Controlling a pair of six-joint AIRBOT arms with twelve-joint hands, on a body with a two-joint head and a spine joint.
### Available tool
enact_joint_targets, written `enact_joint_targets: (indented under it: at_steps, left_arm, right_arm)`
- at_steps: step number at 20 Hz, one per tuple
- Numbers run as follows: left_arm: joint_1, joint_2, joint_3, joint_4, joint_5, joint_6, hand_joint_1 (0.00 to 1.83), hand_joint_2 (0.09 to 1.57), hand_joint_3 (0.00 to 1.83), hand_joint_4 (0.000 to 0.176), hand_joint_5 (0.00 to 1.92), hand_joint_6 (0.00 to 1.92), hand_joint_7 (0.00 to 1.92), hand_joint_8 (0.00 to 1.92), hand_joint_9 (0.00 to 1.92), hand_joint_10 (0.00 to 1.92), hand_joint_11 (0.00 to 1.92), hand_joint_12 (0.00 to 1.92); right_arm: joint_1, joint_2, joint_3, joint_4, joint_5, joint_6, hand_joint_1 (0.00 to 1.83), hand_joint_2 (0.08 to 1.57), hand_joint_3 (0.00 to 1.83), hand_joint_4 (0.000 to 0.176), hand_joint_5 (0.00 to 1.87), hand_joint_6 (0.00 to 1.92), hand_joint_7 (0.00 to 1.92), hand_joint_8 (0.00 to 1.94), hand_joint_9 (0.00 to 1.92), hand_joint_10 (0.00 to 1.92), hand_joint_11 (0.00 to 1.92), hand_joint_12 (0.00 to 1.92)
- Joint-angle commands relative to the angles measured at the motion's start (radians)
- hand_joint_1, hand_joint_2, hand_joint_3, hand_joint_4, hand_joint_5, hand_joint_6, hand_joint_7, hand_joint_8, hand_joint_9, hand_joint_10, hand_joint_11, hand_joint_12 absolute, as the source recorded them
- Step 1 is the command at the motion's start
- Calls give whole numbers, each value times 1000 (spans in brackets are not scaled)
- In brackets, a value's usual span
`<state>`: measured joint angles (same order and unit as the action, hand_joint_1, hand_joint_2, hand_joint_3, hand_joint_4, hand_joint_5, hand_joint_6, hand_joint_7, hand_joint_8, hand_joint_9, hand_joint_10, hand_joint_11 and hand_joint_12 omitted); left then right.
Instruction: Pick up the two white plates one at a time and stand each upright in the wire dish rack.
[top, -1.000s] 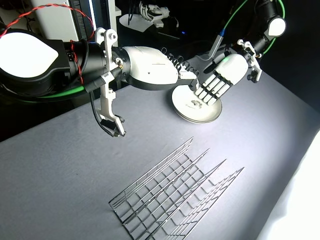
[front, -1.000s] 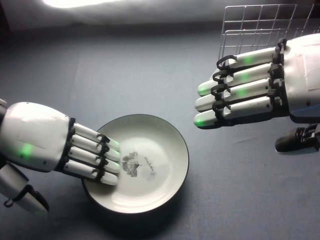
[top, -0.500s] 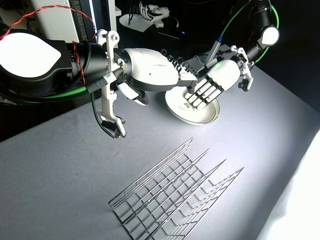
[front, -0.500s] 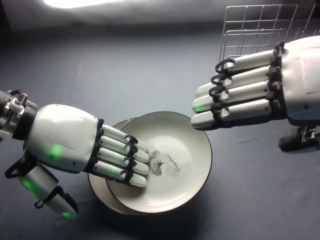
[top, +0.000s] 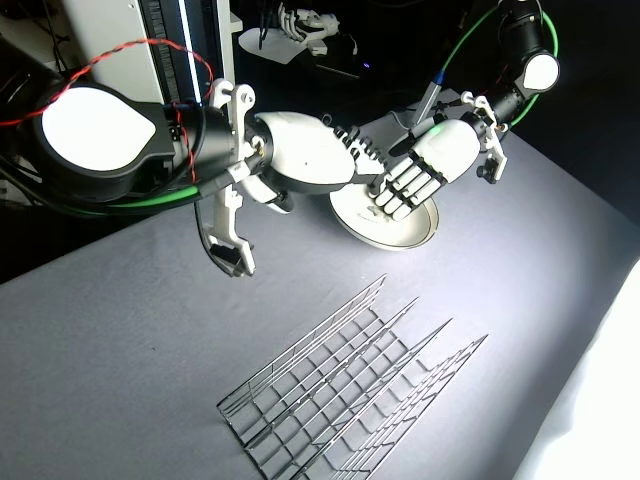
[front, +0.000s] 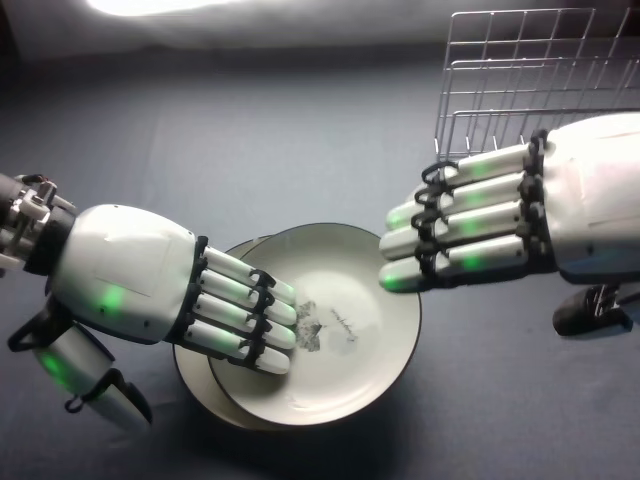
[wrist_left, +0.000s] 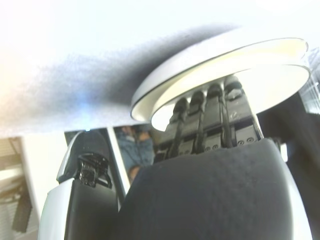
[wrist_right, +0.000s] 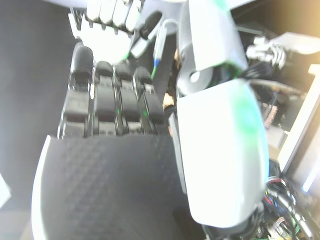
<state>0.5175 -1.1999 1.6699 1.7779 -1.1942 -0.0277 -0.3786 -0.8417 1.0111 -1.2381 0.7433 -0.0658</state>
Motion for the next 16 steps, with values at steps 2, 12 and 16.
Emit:
enact_joint_targets:
  at_steps: [2,12,16]
  left_arm:
    - [-5,26,5,20,-15,-6,0,1280,4,0,38,12,5,2,0,0,0,0]
    - [-59,72,35,26,-63,-30,0,1276,2,0,22,8,0,0,0,0,0,0]
    - [-74,68,55,35,-67,-48,0,1271,0,0,10,3,0,0,0,0,0,0]
  right_arm:
    - [13,3,4,60,69,0,1158,1032,4,0,44,2,21,2,42,2,0,356]
    - [39,5,4,59,70,-3,1144,1023,6,0,51,0,25,0,55,0,0,429]
    - [42,5,4,59,70,-5,1223,1033,5,0,71,6,41,5,72,4,0,518]
